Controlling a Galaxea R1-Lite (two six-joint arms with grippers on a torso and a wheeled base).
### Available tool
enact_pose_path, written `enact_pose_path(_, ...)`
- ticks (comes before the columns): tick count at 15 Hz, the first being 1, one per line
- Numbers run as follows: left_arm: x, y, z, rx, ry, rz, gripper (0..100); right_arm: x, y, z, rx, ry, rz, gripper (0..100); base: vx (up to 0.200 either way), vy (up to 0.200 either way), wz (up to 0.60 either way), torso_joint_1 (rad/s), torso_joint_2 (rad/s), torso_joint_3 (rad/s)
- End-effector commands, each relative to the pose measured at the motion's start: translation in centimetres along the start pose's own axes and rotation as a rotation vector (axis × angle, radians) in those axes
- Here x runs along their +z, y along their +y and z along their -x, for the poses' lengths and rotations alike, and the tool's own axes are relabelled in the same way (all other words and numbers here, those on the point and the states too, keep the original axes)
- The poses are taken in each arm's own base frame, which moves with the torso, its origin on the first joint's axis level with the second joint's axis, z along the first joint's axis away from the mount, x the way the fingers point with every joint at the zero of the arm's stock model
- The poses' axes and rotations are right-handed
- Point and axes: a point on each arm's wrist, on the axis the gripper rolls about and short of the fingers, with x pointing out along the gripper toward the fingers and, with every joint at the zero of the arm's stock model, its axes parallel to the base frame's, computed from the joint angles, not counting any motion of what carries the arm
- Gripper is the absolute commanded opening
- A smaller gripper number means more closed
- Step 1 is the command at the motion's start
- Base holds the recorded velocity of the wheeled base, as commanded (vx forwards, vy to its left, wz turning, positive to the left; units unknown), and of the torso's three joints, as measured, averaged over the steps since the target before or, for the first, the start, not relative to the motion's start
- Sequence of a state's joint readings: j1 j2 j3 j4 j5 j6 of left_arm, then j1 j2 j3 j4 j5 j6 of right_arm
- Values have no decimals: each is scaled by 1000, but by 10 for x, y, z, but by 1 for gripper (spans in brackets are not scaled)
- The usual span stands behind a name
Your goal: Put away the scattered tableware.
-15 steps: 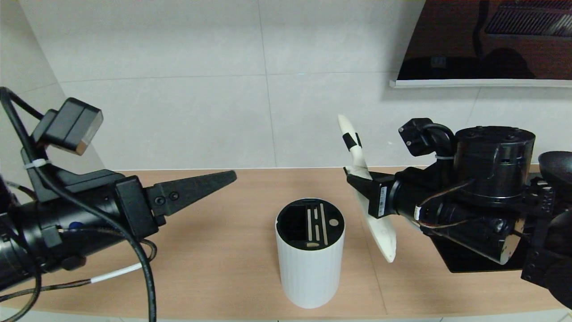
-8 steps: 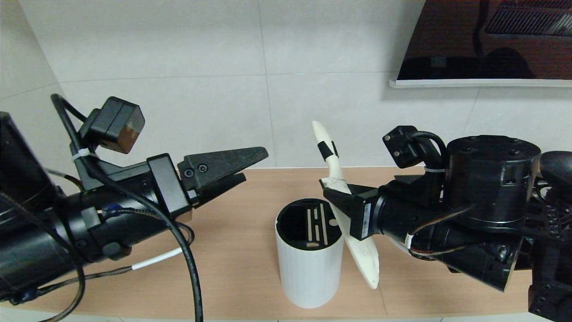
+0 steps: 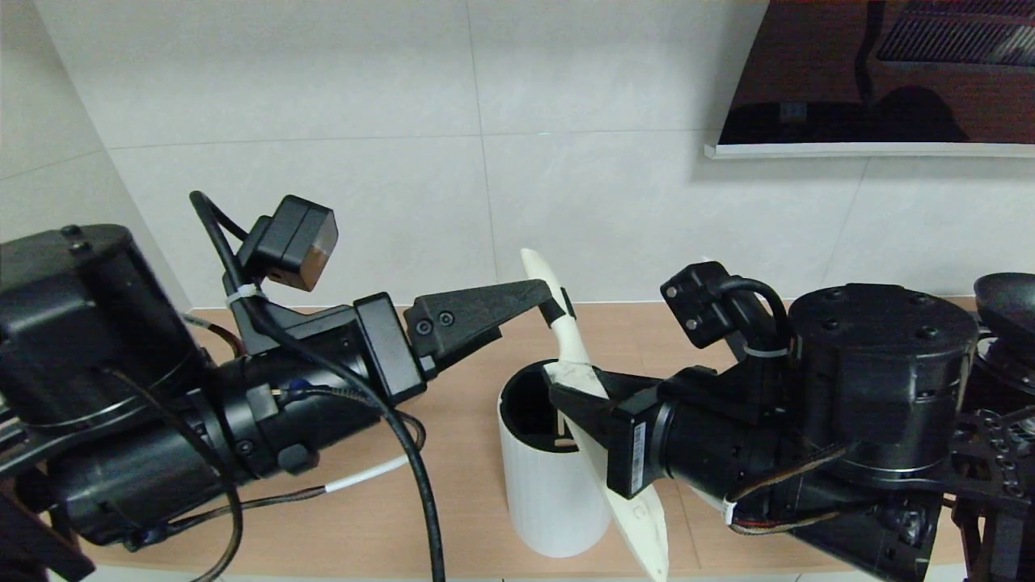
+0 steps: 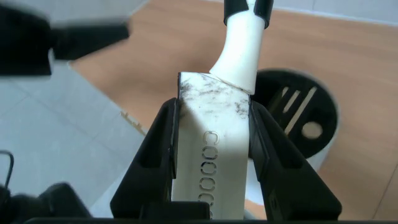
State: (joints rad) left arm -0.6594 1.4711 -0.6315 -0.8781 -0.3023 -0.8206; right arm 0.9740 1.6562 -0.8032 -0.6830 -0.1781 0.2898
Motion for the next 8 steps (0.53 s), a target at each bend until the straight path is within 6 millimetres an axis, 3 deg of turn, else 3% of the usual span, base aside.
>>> enact_pose_path(1, -14, 14, -17, 38, 24, 23, 100, -3, 2, -1, 6, 11, 3, 0, 0, 0, 0, 0, 0, 0)
enact_pose_path(8, -23, 33, -35, 113, 27, 36, 100, -6, 11, 1, 35, 20, 9, 0, 0, 0, 0, 0, 0, 0)
